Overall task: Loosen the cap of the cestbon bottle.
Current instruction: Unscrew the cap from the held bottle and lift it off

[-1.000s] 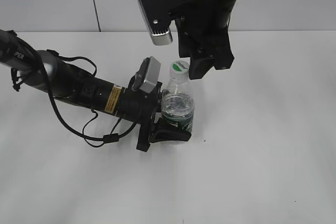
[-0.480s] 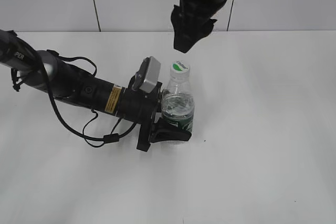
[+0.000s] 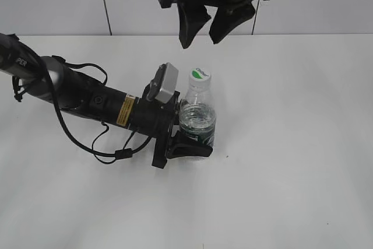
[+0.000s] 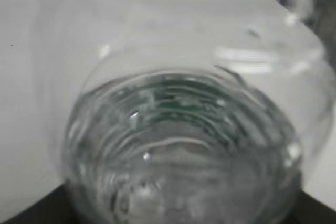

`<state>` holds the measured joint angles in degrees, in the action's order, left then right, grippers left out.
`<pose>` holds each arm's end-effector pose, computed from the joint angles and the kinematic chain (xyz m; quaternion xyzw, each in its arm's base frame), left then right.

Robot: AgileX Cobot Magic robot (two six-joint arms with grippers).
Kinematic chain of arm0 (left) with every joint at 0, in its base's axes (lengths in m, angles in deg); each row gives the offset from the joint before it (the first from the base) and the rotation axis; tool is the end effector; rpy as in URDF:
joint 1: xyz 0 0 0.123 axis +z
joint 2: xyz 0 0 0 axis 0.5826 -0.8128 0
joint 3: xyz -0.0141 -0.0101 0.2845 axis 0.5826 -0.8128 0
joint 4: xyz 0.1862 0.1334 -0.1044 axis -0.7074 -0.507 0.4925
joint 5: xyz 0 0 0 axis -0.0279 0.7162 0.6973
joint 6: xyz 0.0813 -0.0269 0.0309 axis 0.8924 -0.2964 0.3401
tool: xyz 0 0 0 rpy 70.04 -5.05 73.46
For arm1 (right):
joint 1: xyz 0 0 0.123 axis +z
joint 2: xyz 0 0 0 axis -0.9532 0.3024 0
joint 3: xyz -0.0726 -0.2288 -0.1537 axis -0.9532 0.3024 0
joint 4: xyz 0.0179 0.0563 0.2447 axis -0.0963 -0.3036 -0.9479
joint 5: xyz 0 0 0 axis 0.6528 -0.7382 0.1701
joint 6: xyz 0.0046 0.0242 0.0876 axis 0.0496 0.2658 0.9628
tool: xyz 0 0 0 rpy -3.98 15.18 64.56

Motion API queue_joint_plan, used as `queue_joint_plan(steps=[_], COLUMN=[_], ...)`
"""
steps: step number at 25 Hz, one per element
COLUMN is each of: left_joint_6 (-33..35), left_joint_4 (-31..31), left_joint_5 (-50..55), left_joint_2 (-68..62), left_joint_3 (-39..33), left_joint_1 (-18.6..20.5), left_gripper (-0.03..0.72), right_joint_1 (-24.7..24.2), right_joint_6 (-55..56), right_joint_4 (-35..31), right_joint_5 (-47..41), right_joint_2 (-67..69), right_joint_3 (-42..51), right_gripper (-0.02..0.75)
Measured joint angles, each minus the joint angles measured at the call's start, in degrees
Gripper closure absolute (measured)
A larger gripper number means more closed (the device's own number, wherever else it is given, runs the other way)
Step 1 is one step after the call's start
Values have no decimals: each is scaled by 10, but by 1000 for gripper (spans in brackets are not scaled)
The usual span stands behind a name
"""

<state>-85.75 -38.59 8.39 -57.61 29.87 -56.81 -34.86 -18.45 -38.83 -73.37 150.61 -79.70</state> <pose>0.3483 -0.2222 0.0552 0.6163 0.5627 -0.4210 0.3554 0.3243 0.2614 0.3143 -0.2558 0.9483 0.1191 0.1455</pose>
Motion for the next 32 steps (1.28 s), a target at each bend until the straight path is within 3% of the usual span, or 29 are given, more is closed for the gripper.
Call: queue_joint_plan(steps=[12, 32], left_joint_6=[0, 0], left_joint_4=[10, 11], left_joint_5=[0, 1], left_joint_2=[0, 0], left_joint_3=[-2, -2], left_joint_1=[0, 0], left_gripper=[280, 280], right_joint_1=[0, 0], right_joint_6=[134, 154], right_joint_4=[-5, -15], right_joint_5=[0, -1], right_joint_2=[1, 32], right_joint_3=[49, 50], right_gripper=[326, 328])
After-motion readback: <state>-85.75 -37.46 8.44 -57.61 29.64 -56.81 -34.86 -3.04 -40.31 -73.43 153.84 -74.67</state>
